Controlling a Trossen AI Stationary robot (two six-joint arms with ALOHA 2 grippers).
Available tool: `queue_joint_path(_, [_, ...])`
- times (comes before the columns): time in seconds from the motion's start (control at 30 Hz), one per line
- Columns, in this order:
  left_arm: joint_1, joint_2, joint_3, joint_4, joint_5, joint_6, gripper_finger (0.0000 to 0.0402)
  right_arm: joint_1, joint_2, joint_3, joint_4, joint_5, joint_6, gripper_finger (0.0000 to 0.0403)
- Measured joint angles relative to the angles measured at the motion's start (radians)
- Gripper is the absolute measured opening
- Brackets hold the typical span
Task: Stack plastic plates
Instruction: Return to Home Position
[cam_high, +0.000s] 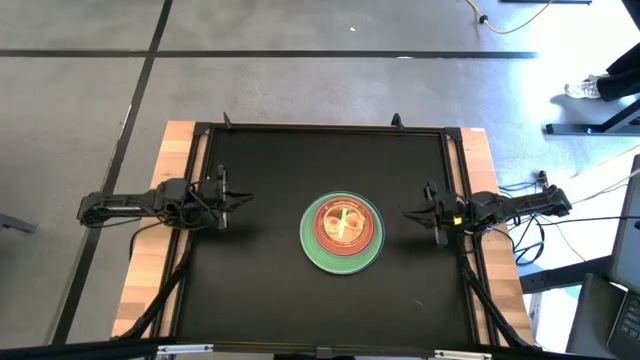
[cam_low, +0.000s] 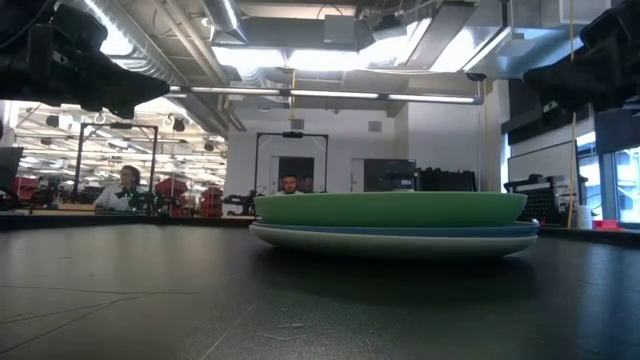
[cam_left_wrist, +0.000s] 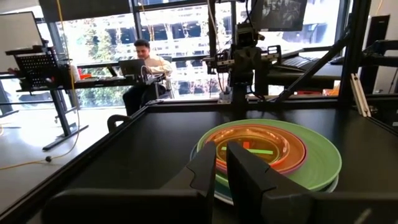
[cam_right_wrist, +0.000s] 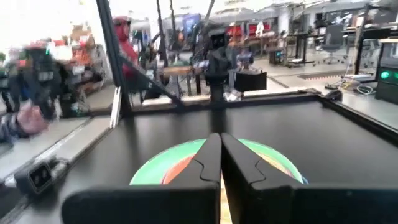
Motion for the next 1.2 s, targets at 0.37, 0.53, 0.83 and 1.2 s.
queue_joint_path(0.37, [0.000, 0.000, 0.000, 0.000, 0.000, 0.000, 0.0032, -0.106, 0.001, 0.000, -0.005, -0.017, -0.062, 0.0005])
queue_joint_path(0.53, [0.000, 0.000, 0.000, 0.000, 0.000, 0.000, 0.0032, -0.247, 0.000, 0.000, -0.030, -0.163, -0.030, 0.0005])
queue_joint_path(0.83, [0.000, 0.000, 0.000, 0.000, 0.000, 0.000, 0.0032, -0.367, 0.004, 0.000, -0.030, -0.156, -0.002, 0.0005])
queue_joint_path(1.2, [0.000, 0.000, 0.000, 0.000, 0.000, 0.000, 0.0032, -0.367, 0.004, 0.000, -0.031, -0.157, 0.001, 0.0005])
